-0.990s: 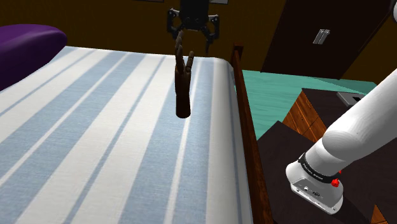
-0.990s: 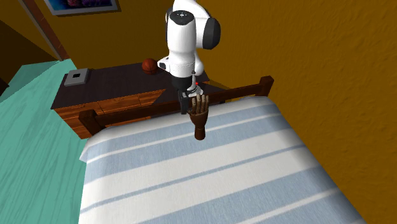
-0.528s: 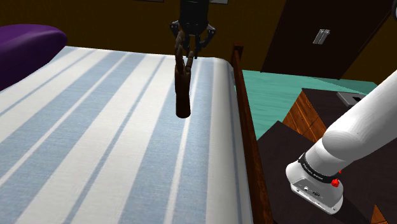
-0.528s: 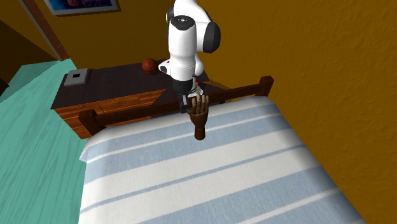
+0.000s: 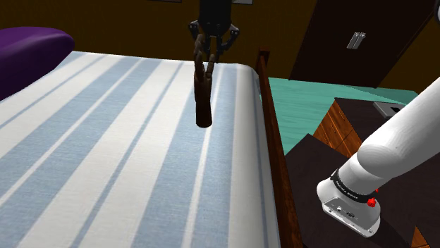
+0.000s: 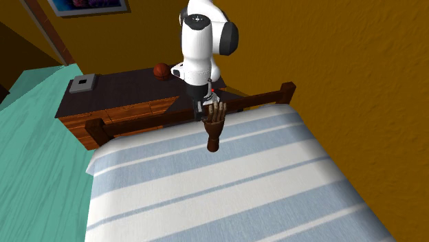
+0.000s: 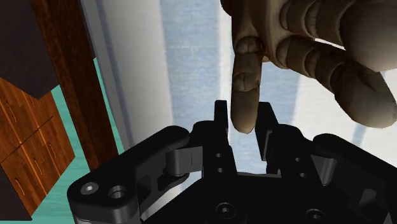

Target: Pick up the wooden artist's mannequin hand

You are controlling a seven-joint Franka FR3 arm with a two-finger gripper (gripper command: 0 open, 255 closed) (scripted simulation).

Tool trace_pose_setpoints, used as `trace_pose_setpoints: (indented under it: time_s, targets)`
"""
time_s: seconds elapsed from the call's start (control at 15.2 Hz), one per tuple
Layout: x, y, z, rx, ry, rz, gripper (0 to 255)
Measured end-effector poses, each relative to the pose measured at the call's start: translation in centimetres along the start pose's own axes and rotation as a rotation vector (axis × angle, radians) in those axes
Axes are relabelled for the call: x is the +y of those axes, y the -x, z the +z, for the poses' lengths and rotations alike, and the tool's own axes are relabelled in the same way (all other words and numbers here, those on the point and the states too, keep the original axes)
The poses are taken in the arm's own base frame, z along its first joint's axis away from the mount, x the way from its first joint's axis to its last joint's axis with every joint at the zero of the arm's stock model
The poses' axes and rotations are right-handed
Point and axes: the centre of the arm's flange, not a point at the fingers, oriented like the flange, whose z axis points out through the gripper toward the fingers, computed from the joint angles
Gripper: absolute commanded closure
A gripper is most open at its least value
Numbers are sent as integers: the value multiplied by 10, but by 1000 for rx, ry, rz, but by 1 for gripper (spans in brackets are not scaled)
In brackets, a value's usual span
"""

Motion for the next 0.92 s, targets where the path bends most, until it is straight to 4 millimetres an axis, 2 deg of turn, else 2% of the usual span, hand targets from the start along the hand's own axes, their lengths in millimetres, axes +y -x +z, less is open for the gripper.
trace_pose_setpoints:
  time_s: [0.92]
  targets:
    - [-3,-5,-70,0,0,0,255]
